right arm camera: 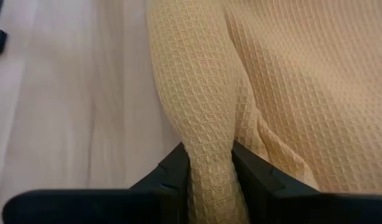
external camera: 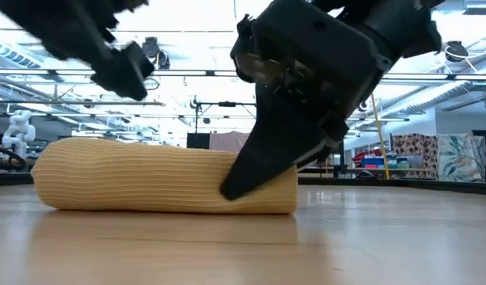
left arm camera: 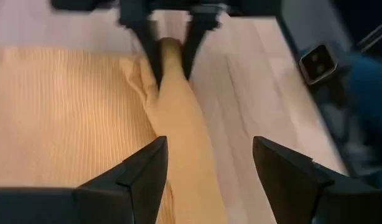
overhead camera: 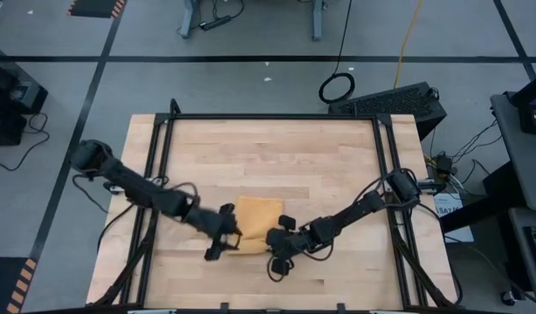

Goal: Roll towel
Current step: Roll the yellow towel

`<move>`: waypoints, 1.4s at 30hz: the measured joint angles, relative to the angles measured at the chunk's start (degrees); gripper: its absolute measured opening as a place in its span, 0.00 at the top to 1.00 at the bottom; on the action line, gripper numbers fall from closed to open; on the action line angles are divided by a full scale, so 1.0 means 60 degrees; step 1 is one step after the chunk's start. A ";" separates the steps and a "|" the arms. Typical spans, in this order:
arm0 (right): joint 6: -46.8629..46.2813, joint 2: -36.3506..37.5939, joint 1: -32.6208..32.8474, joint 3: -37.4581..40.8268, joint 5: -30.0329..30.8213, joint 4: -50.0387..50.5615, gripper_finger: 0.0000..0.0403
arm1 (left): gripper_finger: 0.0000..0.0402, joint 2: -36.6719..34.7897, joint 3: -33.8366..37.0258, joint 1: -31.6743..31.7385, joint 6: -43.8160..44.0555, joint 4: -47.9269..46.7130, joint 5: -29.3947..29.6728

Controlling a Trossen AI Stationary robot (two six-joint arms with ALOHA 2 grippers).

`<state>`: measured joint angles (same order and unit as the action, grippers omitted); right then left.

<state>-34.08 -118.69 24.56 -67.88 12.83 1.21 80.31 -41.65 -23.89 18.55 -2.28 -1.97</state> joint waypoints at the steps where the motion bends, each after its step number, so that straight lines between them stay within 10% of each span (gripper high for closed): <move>1: -0.0063 -0.0002 -0.0054 0.0000 -0.0153 0.0000 0.80 | 0.41 0.0011 0.0000 -0.0381 -0.0235 -0.0006 0.0528; 8: -0.0664 -0.0004 -0.0498 0.0004 -0.1506 -0.0037 0.80 | 0.41 0.0817 0.0007 -0.2331 -0.0679 -0.0272 0.4253; 13: -0.0734 -0.0004 -0.0734 0.0009 -0.2089 -0.0091 0.80 | 0.41 0.1609 0.0007 -0.2604 -0.0407 -0.0190 0.4823; 23: -0.0778 -0.0004 -0.0919 0.0026 -0.2518 -0.0180 0.80 | 0.44 0.2408 0.0007 -0.2394 0.0191 -0.0052 0.4700; 31: -0.0288 0.0001 -0.0738 0.0029 -0.2478 -0.0612 0.78 | 0.88 0.2374 -0.0007 -0.1930 0.1056 0.0342 0.2191; 42: 0.2321 0.1141 0.0164 0.0087 -0.1277 0.0123 0.43 | 0.86 0.2371 -0.0018 -0.1698 0.2707 0.0642 0.0164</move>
<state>-20.15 -111.85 25.54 -67.35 5.16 1.95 94.54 -41.76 -34.08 34.79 1.57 -0.98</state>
